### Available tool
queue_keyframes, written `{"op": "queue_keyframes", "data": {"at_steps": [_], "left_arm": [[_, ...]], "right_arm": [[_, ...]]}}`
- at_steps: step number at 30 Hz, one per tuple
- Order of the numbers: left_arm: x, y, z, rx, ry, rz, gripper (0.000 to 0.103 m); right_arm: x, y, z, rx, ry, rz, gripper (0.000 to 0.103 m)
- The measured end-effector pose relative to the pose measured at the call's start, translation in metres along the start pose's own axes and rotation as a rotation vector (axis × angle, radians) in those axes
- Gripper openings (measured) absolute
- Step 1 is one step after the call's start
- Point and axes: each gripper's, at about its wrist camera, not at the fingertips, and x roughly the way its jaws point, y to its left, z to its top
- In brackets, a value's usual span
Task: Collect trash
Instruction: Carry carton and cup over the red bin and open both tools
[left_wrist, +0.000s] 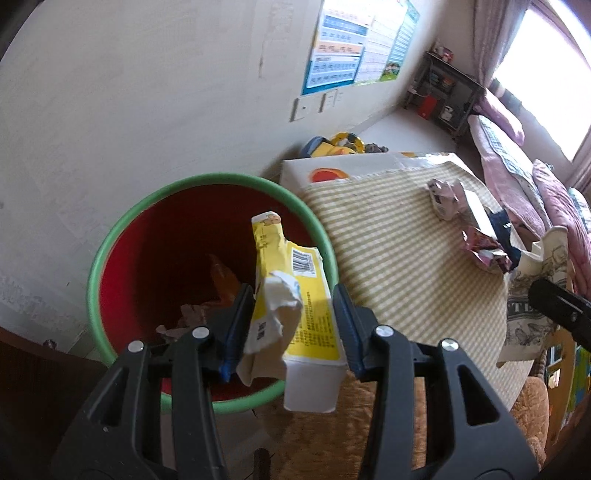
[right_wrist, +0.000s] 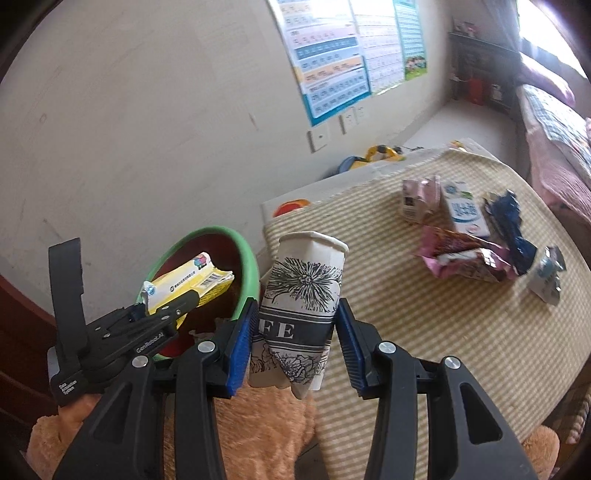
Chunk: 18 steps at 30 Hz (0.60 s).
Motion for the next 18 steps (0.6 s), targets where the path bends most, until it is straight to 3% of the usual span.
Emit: {"op": "queue_keyframes", "data": {"at_steps": [8,14,18], "left_arm": [[-0.004,0.042,0.008,-0.091,-0.034,0.068,0.043],[0.0,0.065,0.005,-0.132,-0.019,0.097,0.043],[0.005,0.074,0.001,-0.148,0.001,0.104,0.043]], "right_arm": [[0.02,0.031,0.012,-0.056,0.018,0.047,0.042],[0.05,0.054,0.025,-0.051,0.071,0.185,0.042],[0.068,0.07,0.029,-0.093,0.092,0.191,0.042]]}}
